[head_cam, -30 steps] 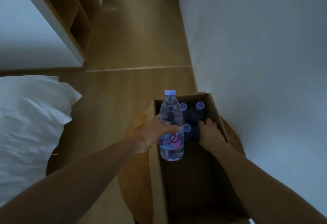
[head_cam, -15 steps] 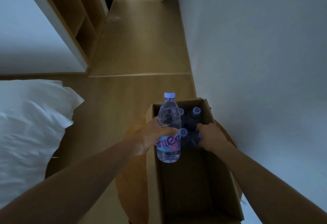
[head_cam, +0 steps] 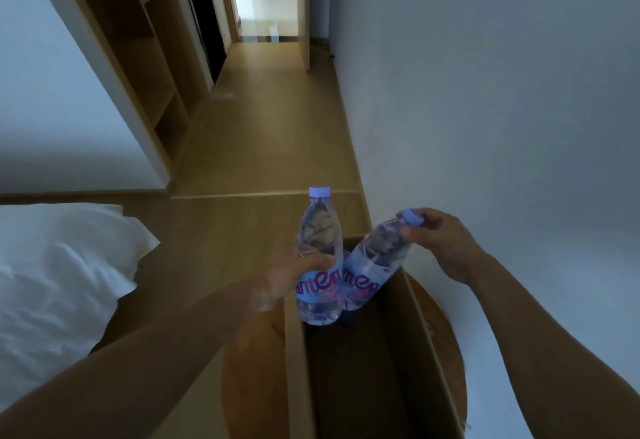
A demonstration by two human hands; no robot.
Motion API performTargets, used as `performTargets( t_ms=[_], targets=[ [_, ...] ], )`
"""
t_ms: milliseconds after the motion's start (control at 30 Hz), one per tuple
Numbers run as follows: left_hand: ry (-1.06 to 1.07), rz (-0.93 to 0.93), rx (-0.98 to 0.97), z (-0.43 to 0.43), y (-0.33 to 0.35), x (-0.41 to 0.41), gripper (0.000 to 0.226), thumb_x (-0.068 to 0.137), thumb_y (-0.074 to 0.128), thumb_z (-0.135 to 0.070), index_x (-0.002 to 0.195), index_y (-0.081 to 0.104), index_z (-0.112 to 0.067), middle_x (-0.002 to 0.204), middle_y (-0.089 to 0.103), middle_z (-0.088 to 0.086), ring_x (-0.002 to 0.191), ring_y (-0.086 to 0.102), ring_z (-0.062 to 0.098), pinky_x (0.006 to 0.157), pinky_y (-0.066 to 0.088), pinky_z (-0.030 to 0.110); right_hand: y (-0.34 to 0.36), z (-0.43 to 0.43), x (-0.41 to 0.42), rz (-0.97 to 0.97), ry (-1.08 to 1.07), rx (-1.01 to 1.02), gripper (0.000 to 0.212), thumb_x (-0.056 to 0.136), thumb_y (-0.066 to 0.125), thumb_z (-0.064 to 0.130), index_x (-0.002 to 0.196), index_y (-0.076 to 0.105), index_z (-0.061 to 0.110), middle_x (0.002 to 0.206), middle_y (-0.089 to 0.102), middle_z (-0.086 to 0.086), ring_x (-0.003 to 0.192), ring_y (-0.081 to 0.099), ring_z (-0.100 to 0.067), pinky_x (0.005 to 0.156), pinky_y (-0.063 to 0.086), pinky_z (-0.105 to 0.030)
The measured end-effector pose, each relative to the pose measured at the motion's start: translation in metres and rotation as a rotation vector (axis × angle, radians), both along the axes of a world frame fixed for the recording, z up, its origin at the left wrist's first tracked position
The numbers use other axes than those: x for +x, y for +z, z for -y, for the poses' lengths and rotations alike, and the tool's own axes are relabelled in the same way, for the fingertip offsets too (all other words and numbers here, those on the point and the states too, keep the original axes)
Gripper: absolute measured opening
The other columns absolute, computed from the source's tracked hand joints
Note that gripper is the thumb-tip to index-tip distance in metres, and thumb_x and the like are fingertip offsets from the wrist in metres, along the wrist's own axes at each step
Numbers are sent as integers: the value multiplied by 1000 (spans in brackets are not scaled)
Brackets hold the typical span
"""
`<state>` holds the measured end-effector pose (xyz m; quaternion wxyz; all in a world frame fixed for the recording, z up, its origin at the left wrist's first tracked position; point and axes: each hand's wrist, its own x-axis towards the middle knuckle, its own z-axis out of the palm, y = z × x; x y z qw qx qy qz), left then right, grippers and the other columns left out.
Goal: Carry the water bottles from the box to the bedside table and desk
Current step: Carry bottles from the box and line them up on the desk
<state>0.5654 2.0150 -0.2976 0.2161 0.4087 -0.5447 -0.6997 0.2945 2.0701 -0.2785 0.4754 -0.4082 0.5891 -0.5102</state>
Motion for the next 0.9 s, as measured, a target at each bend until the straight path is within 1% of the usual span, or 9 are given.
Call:
performTargets(
  t_ms=[100,167,267,367,433,567,667,767,900],
  targets=[
    [55,-34,-44,5,16,12,34,66,84,-28,98,76,-24,99,77,9,97,74,29,91,57,43,7,13,22,411,-121,-141,15,90,57,16,104,63,15,86,71,2,80,68,-15,71,55,-31],
    [77,-22,-63,7,27,20,35,72,82,-23,104,71,-15,98,77,11,91,75,27,85,59,39,10,21,42,521,-134,-176,20,88,59,27,106,59,17,85,65,-3,79,65,-22,74,54,-37],
    [71,-10,-94,9,35,36,47,67,78,-29,109,69,-10,99,77,12,92,75,29,87,59,41,7,28,72,438,-213,-116,45,74,78,43,108,63,18,82,68,-2,75,66,-22,68,56,-36],
    [72,0,-109,9,35,52,42,71,75,-28,108,68,-11,94,78,8,88,75,25,83,59,38,5,27,100,420,-297,-17,29,91,65,42,109,65,19,76,69,-2,68,66,-20,59,55,-32],
    [66,5,-104,8,30,62,33,77,77,-25,107,68,-14,91,78,6,86,76,22,83,58,38,9,26,117,381,-364,87,26,96,59,41,99,67,17,74,70,-4,65,68,-19,55,54,-30],
    [35,-1,-93,5,25,78,38,72,79,-28,105,69,-13,96,78,11,90,75,30,90,59,47,17,18,143,319,-361,164,36,95,57,47,98,68,12,87,71,-12,76,70,-26,61,57,-34],
    [17,-30,-98,2,27,82,40,65,81,-27,101,71,-12,94,77,14,89,73,33,91,58,50,20,5,154,321,-370,139,37,97,53,48,101,68,14,88,71,-10,81,69,-26,74,58,-40],
    [-40,-54,-113,-3,30,83,48,55,83,-36,96,71,-14,89,76,11,85,73,30,86,58,46,26,-12,161,324,-374,102,40,97,51,48,90,65,11,83,69,-11,79,66,-26,82,54,-43],
    [-118,-72,-122,-17,39,85,38,68,79,-28,101,68,-14,90,76,10,82,74,25,78,61,39,38,-35,163,374,-401,59,45,95,51,52,98,63,9,85,67,-12,77,66,-25,77,54,-40]
  ],
)
